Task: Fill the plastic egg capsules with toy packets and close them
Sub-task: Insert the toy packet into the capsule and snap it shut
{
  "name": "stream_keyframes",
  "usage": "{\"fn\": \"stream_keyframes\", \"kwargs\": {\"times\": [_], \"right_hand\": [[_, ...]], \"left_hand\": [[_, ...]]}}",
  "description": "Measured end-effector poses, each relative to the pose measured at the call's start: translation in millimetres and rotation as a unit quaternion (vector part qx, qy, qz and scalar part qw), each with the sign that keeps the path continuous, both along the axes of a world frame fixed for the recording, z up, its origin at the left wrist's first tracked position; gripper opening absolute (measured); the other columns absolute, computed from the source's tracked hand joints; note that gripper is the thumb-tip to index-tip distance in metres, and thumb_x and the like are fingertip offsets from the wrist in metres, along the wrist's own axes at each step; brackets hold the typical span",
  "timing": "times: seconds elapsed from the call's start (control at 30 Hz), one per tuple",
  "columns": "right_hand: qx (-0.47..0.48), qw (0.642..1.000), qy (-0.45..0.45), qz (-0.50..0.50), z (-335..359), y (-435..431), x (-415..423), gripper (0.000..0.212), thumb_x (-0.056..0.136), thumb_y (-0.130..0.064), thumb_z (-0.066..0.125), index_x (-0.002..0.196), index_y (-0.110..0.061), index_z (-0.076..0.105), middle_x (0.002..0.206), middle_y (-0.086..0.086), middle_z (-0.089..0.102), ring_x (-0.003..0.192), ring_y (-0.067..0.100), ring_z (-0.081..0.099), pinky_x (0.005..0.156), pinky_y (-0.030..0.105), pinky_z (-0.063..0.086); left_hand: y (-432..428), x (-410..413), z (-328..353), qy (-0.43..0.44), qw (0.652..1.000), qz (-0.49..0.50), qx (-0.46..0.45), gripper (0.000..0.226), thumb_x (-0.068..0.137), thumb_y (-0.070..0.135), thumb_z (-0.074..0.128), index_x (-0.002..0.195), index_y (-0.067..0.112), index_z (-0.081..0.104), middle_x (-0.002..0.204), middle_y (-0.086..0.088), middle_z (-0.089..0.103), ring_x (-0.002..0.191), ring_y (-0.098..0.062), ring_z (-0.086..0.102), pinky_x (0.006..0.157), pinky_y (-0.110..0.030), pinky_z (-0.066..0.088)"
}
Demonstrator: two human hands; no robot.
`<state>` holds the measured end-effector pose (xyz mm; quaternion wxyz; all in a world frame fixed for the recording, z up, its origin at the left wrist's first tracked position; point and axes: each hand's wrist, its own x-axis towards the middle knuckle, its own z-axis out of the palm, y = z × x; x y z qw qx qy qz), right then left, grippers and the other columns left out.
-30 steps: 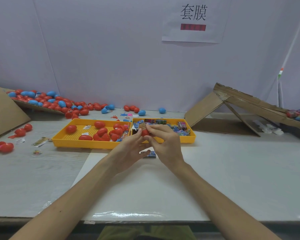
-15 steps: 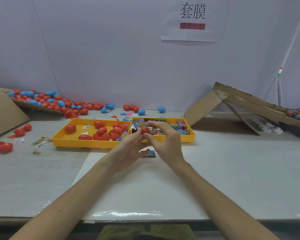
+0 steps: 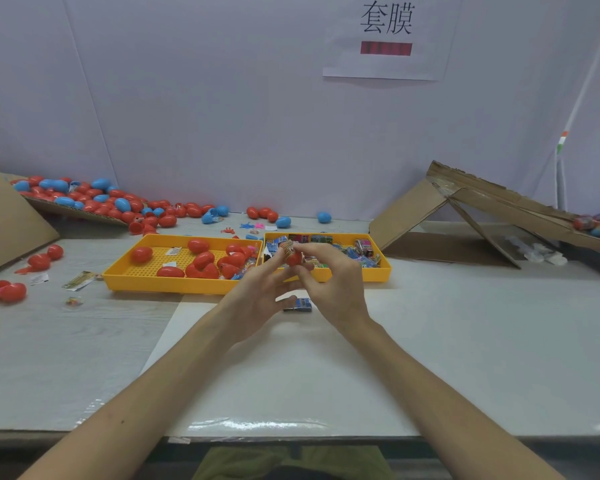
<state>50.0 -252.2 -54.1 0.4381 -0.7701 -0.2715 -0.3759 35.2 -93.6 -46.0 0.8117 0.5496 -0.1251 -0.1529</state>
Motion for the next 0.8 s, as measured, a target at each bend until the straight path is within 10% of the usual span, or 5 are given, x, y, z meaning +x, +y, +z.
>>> {"fn": "stream_keyframes", "kwargs": {"times": [0.37, 0.8], "right_hand": [[0.004, 0.999, 0.033, 0.020, 0.8, 0.1, 1.4, 0.032, 0.088, -0.015, 0.076, 0.120, -0.011, 0.072, 0.115, 0.000, 0.072, 0.109, 0.009, 0.064, 0.090, 0.032, 0.056], [0.002, 1.000, -0.026, 0.004, -2.5, -2.0, 2.5, 0.027, 0.085, -0.006, 0.077, 0.112, -0.004, 0.076, 0.102, 0.004, 0.076, 0.096, 0.015, 0.068, 0.086, 0.021, 0.054]], "left_hand": [[1.1, 0.1, -1.6, -0.003, 1.000, -0.002, -0.007, 0.035, 0.088, 0.058, 0.068, 0.115, 0.038, 0.075, 0.133, 0.004, 0.068, 0.120, -0.015, 0.067, 0.090, -0.030, 0.053], [1.8, 2.2, -5.2, 0.006, 1.000, -0.007, -0.002, 0.030, 0.095, 0.054, 0.061, 0.108, 0.032, 0.076, 0.120, 0.006, 0.069, 0.119, -0.017, 0.066, 0.088, -0.029, 0.052]]}}
